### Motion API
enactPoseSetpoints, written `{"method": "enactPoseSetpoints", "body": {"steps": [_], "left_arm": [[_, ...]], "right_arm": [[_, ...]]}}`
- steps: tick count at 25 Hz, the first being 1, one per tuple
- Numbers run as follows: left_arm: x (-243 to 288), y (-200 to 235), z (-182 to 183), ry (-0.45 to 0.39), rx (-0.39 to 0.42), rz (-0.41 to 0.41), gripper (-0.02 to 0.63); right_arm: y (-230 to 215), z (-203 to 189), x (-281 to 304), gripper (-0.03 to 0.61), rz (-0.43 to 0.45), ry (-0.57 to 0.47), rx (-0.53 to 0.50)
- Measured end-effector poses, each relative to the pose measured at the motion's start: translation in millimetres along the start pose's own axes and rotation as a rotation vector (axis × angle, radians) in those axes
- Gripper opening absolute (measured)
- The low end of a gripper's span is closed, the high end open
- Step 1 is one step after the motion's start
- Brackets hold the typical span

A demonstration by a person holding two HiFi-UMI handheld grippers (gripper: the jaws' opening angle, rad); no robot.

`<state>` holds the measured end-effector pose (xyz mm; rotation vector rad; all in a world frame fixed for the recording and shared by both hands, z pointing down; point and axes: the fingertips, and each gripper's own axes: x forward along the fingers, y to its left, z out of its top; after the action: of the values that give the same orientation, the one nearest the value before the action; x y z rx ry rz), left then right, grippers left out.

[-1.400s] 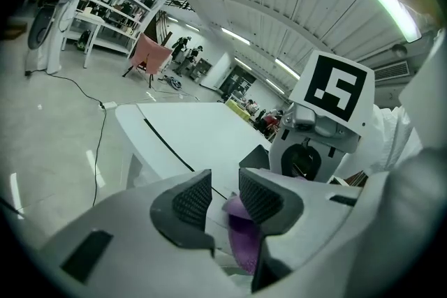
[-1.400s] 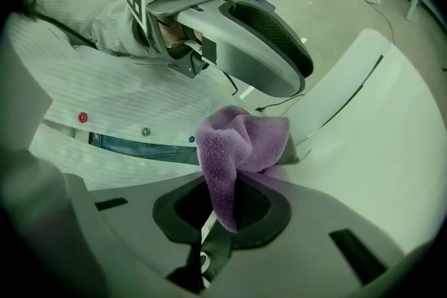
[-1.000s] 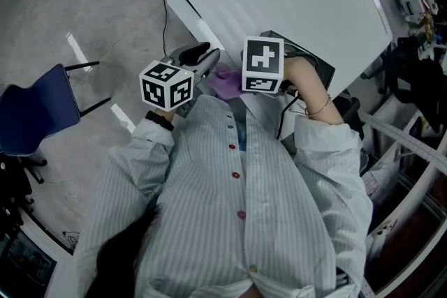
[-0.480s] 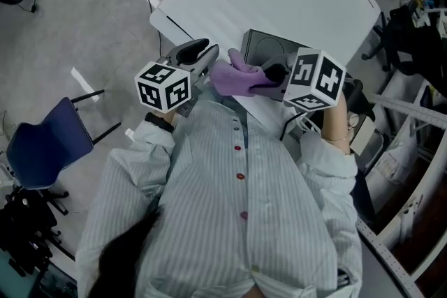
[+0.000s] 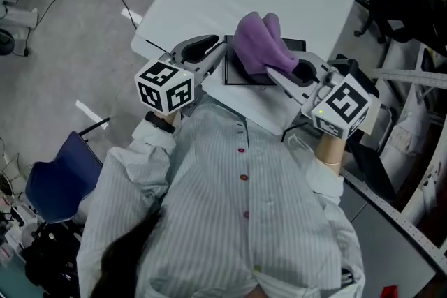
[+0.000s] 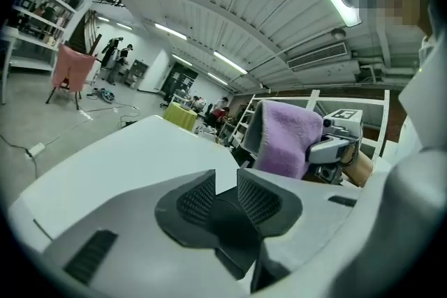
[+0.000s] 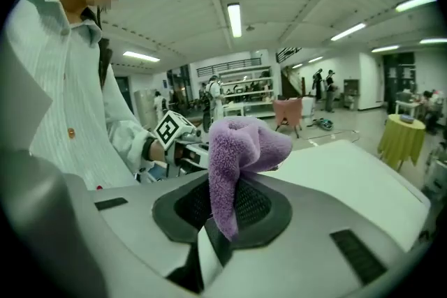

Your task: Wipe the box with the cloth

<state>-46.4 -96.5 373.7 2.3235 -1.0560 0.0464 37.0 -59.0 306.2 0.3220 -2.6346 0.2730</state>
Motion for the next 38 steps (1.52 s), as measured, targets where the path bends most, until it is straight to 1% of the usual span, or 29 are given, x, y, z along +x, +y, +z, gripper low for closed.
{"method": "enactPoseSetpoints", "body": {"steps": [3,5,7,10,12,15,19,22,29,38], "left_arm": [[17.3,-24.5,10.0,0.012,0.048,-0.073,0.097],[25.9,-40.1,15.8,0.018,0.079,-0.108,0.09],[32.1,-51.6,22.5,0.017,0.098,-0.135,0.07],[38.4,-59.7,32.0,0.006,0.099,-0.156,0.051],[42.3,-63.9,38.6,-0.01,0.096,-0.162,0.032],[45.4,-72.0,47.4,-0.039,0.118,-0.16,0.012],[40.6,-79.7,57.6,-0.082,0.133,-0.156,0.008],[38.2,-83.3,60.1,-0.101,0.15,-0.148,0.008],[46.3,-89.4,62.0,-0.098,0.169,-0.146,0.008],[45.4,-87.2,56.5,-0.069,0.158,-0.149,0.008]], "right_arm": [[-21.1,4.0,-17.1,0.05,-0.146,-0.103,0.039],[-29.6,6.3,-27.6,0.051,-0.2,-0.161,0.066],[-34.4,7.9,-34.8,0.051,-0.231,-0.199,0.076],[-40.8,9.5,-44.2,0.051,-0.274,-0.254,0.087],[-46.3,10.3,-52.8,0.051,-0.304,-0.297,0.095],[-53.3,9.5,-63.6,0.051,-0.338,-0.335,0.101],[-56.2,8.7,-66.0,0.051,-0.353,-0.337,0.101],[-57.1,6.7,-64.6,0.05,-0.348,-0.324,0.102],[-64.6,1.8,-68.8,0.051,-0.34,-0.303,0.093],[-59.9,-1.7,-58.1,0.051,-0.325,-0.278,0.086]]}}
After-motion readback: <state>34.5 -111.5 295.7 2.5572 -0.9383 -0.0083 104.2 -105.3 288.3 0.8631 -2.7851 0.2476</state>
